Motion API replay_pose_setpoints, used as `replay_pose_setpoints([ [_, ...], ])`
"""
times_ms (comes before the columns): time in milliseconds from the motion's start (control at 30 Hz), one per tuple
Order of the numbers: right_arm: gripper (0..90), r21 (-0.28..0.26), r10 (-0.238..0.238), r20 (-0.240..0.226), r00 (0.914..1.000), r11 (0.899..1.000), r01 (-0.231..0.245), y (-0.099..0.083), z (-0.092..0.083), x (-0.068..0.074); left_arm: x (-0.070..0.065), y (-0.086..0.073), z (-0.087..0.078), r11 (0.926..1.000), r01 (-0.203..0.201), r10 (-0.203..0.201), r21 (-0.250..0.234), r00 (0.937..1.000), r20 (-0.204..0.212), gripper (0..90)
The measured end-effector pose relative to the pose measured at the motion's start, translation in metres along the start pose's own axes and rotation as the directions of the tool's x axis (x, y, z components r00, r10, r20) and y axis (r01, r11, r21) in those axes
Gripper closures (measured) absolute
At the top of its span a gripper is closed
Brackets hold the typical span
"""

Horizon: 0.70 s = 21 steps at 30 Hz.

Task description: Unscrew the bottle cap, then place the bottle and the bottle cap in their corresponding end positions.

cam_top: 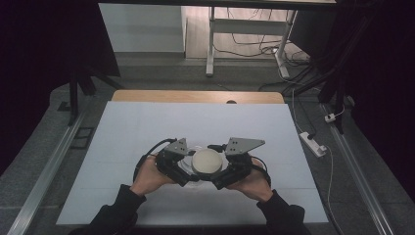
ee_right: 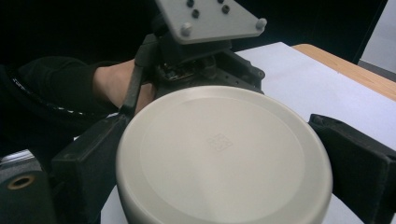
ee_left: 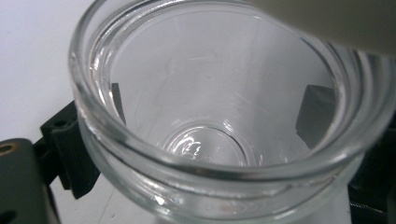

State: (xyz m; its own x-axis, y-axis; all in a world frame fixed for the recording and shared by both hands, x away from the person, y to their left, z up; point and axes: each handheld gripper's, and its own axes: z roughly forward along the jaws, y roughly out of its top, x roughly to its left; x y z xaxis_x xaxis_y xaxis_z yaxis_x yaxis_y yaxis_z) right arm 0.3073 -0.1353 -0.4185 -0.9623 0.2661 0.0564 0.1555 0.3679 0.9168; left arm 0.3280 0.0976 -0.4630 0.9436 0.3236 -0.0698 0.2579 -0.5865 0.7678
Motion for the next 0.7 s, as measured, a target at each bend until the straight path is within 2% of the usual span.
replay_pose_setpoints([
  [300, 7.6, -0.005, 0.009, 0.021, 0.9997, 1.000, -0.009, -0.004, 0.000, 0.006, 0.010, -0.001, -0.003, 0.9990, 0.040, -0.041, -0.017, 0.9978, -0.052, 7.5],
  [700, 7.6, -0.009, 0.001, 0.029, 0.9996, 1.000, 0.000, -0.008, -0.002, 0.017, 0.024, -0.001, -0.004, 0.9977, 0.063, -0.065, -0.026, 0.9931, -0.098, 7.5],
])
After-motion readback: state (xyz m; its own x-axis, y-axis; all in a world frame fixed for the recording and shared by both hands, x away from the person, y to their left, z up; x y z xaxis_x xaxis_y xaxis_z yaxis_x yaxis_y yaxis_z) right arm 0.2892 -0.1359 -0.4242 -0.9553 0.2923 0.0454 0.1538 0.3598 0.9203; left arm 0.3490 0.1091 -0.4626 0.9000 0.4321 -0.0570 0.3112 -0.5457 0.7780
